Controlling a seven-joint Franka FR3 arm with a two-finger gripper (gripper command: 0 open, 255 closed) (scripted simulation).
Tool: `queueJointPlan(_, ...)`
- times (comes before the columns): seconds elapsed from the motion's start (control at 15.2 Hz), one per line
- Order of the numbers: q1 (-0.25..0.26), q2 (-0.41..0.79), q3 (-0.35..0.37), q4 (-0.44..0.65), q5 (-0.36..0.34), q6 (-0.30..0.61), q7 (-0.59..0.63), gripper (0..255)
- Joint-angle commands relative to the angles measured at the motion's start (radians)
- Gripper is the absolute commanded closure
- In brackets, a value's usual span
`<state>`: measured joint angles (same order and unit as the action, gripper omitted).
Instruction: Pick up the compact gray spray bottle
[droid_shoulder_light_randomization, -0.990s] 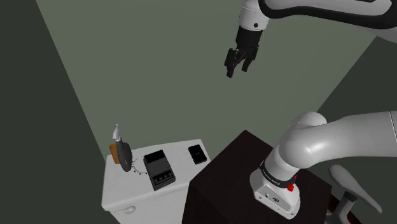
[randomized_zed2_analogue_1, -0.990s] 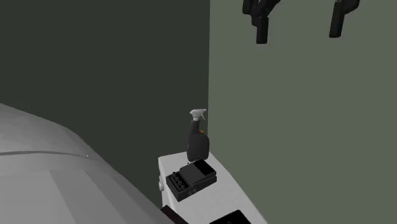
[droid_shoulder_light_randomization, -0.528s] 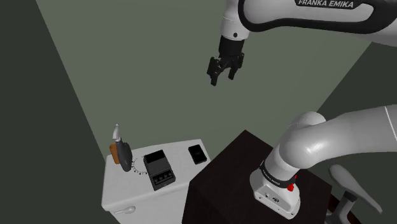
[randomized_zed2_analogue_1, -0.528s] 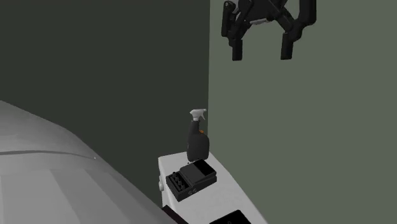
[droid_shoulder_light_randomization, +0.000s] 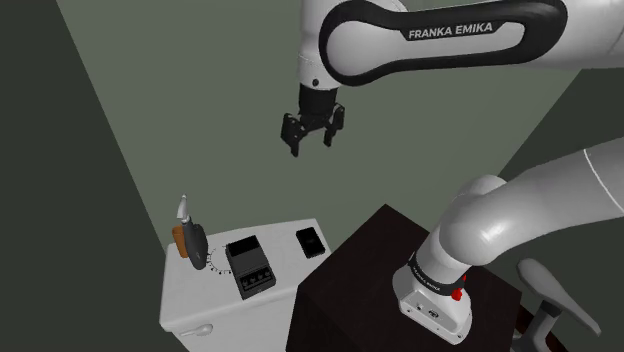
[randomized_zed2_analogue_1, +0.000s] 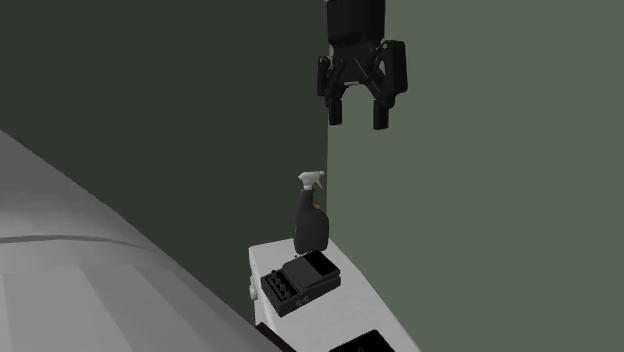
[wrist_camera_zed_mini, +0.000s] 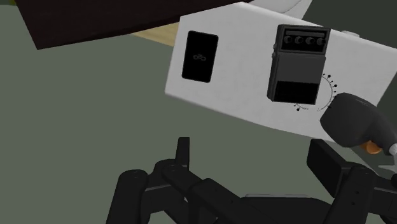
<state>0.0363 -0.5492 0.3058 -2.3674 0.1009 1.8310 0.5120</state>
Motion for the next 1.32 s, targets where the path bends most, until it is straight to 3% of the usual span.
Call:
queueJointPlan(0.0, 0.000, 0.052, 0.043, 0.024, 0.006, 0.028, 0.065, 0)
queueJointPlan(0.4, -0.016, 0.263, 0.168, 0.129, -0.029, 0.123, 0.266, 0)
queueJointPlan(0.79, -0.015, 0.517, 0.263, 0.287, -0.150, 0.179, 0.494, 0)
queueJointPlan(1.25, 0.074, 0.842, 0.276, 0.546, -0.342, 0.167, 0.744, 0)
